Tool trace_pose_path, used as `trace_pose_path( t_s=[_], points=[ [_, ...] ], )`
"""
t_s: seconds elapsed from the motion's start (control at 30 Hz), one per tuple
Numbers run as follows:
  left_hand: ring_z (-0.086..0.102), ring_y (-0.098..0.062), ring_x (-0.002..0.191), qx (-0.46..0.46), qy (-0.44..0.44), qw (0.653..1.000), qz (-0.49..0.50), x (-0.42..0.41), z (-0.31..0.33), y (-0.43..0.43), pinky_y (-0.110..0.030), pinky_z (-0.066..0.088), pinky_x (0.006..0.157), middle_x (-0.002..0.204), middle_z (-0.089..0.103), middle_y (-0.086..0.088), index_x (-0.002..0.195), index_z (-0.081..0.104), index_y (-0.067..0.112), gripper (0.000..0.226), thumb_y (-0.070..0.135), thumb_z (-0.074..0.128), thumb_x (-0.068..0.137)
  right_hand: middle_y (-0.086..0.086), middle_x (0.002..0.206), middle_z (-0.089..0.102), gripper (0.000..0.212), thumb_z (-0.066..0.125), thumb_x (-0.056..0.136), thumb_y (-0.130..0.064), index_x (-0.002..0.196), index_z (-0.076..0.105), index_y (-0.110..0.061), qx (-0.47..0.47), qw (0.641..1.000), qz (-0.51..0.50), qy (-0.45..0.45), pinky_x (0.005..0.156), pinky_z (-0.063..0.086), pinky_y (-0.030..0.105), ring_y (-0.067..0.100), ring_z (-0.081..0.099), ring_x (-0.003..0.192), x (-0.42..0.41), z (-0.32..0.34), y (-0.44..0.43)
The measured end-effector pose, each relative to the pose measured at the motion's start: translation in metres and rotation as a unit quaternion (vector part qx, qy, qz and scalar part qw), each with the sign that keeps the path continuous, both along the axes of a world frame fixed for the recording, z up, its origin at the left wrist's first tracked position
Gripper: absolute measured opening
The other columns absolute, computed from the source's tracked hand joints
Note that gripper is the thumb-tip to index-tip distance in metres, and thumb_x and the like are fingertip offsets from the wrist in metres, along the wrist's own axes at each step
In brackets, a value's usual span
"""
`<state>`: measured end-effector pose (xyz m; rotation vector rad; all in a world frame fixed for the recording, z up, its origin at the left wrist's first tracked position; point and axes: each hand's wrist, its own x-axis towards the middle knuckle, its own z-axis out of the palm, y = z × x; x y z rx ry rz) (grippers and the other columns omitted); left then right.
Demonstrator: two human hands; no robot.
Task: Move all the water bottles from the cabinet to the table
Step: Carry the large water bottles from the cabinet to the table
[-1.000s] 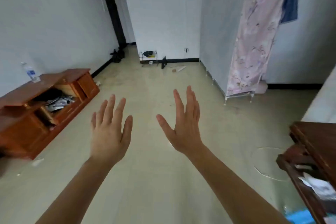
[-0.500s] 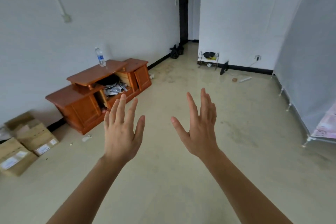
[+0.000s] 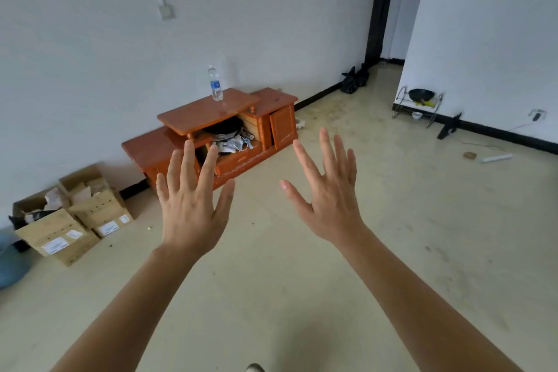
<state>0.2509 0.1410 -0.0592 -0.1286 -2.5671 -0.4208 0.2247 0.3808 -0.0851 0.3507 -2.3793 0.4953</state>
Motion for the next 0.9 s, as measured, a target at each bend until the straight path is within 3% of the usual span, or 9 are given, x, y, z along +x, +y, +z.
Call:
trace_pose_path(
  t_s=[0.23, 0.53, 0.9],
  points=[
    [0.003, -0.032, 0.155, 0.014, 0.007, 1.0, 0.025, -0.166, -0.026, -0.039, -0.063, 0.009, 0.121, 0.169, 0.007, -0.009, 0.159, 0.019, 0.03, 0.066, 0.061, 0.022, 0.101, 0.01, 0.171, -0.002, 0.074, 0.041, 0.1, -0.065, 0.162, 0.019, -0.031, 0.024, 0.999, 0.022, 0.002, 0.125, 0.003, 0.057, 0.035, -0.001, 0.157, -0.177, -0.016, -0.038],
    [0.0, -0.03, 0.156, 0.001, -0.014, 1.0, 0.016, -0.393, -0.003, -0.084, -0.064, 0.007, 0.121, 0.169, 0.005, -0.008, 0.16, 0.017, 0.029, 0.068, 0.063, 0.016, 0.101, 0.009, 0.171, -0.003, 0.074, 0.036, 0.101, -0.066, 0.163, 0.015, -0.033, 0.016, 1.0, 0.016, -0.013, 0.126, 0.001, 0.055, 0.033, -0.003, 0.157, -0.399, 0.008, -0.086],
    [-0.004, -0.027, 0.156, -0.01, -0.061, 0.998, 0.032, -0.677, -0.058, -0.09, -0.06, 0.001, 0.122, 0.17, -0.001, -0.004, 0.161, 0.009, 0.032, 0.071, 0.067, 0.013, 0.099, 0.01, 0.171, -0.003, 0.075, 0.042, 0.1, -0.064, 0.163, 0.015, -0.032, -0.016, 0.999, 0.013, -0.034, 0.125, 0.003, 0.057, 0.033, -0.003, 0.157, -0.698, -0.043, -0.082]
  ],
)
